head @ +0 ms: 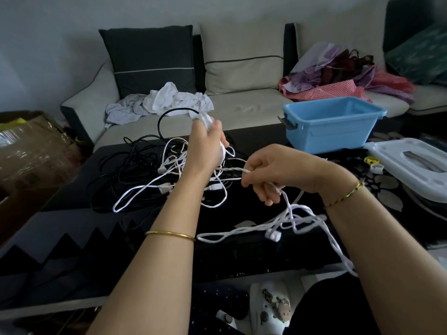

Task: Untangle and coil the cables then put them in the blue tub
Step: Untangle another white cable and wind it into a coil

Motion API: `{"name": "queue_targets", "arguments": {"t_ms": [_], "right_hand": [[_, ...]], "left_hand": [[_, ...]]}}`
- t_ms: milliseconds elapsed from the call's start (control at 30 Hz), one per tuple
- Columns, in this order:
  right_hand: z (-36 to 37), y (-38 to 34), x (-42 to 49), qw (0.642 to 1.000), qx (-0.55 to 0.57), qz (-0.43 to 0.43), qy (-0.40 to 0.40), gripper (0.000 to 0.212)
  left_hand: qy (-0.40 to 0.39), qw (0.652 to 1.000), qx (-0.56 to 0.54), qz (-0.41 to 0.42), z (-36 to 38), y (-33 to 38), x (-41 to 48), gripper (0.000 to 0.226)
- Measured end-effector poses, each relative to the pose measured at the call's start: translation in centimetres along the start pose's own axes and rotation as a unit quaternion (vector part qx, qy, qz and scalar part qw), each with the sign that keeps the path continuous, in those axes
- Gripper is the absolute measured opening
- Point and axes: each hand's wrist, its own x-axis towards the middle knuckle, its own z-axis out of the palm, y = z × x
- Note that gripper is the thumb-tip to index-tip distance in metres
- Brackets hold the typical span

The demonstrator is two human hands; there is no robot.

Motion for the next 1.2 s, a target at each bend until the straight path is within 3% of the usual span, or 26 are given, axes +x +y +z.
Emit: {"name": "queue_targets", "arguments": {"t_ms": [100, 167, 233, 333, 433, 533, 633, 700, 767, 867, 933, 1000, 1100, 1200], "right_hand": [[-0.5, -0.1, -0.1, 0.994, -0.058, -0.023, 0.086, 0.015], [-0.8, 0.1, 0.0, 0.977, -0.111, -0.036, 0.178, 0.005], [-1.1, 0.5, 0.1, 0.945, -0.169, -0.046, 0.278, 0.009], [-1.6, 1.1, 0.2, 0.912, -0.207, -0.052, 0.349, 0.014], [-2.0, 1.9, 0.6, 0.894, -0.225, -0.049, 0.385, 0.015], [-2.4, 3.1, 1.0, 0.899, -0.243, -0.044, 0.360, 0.012], [-2.8, 4.0, 1.2, 0.934, -0.143, -0.042, 0.324, 0.006], [-2.8, 4.3, 1.1, 0.950, -0.052, -0.042, 0.306, 0.011], [-3.1, 4.9, 1.1, 0.945, -0.033, -0.022, 0.323, 0.014], [-4.3, 6.7, 1.3, 0.926, -0.112, 0.083, 0.350, 0.021], [-4.8, 8.0, 1.6, 0.917, -0.201, 0.191, 0.287, 0.027], [-4.3, 8.6, 2.0, 0.901, -0.297, 0.251, 0.193, 0.016], [-3.5, 7.4, 2.0, 0.896, -0.380, 0.211, 0.090, 0.027], [-3.3, 5.1, 1.0, 0.971, -0.191, 0.123, 0.077, 0.053]], "left_hand": [[-0.083, 0.975, 0.183, 0.095, 0.7, 0.6, -0.8, 0.015], [-0.158, 0.944, 0.267, 0.112, 1.2, 0.8, -1.2, 0.014], [-0.221, 0.934, 0.275, 0.059, 1.2, 0.9, -1.3, 0.016], [-0.297, 0.936, 0.188, -0.028, 0.7, 1.6, -1.8, 0.024], [-0.347, 0.901, 0.261, -0.015, 0.6, 2.0, -2.2, 0.032], [-0.278, 0.920, 0.276, 0.018, 0.5, 1.7, -1.7, 0.027], [-0.196, 0.969, 0.139, -0.056, -0.3, 1.3, -1.0, 0.026], [-0.164, 0.979, 0.033, -0.116, -0.9, 1.6, -0.8, 0.027], [-0.140, 0.979, -0.036, -0.142, -1.4, 2.0, -0.8, 0.027], [-0.088, 0.968, -0.142, -0.185, -2.2, 2.5, -0.4, 0.026], [-0.066, 0.949, -0.214, -0.220, -2.5, 2.7, 0.0, 0.027], [-0.071, 0.952, -0.199, -0.220, -2.7, 2.5, 0.1, 0.028], [-0.124, 0.967, -0.093, -0.203, -2.2, 2.2, -0.4, 0.030], [-0.135, 0.970, -0.005, -0.201, -1.3, 2.1, -0.8, 0.030]]}}
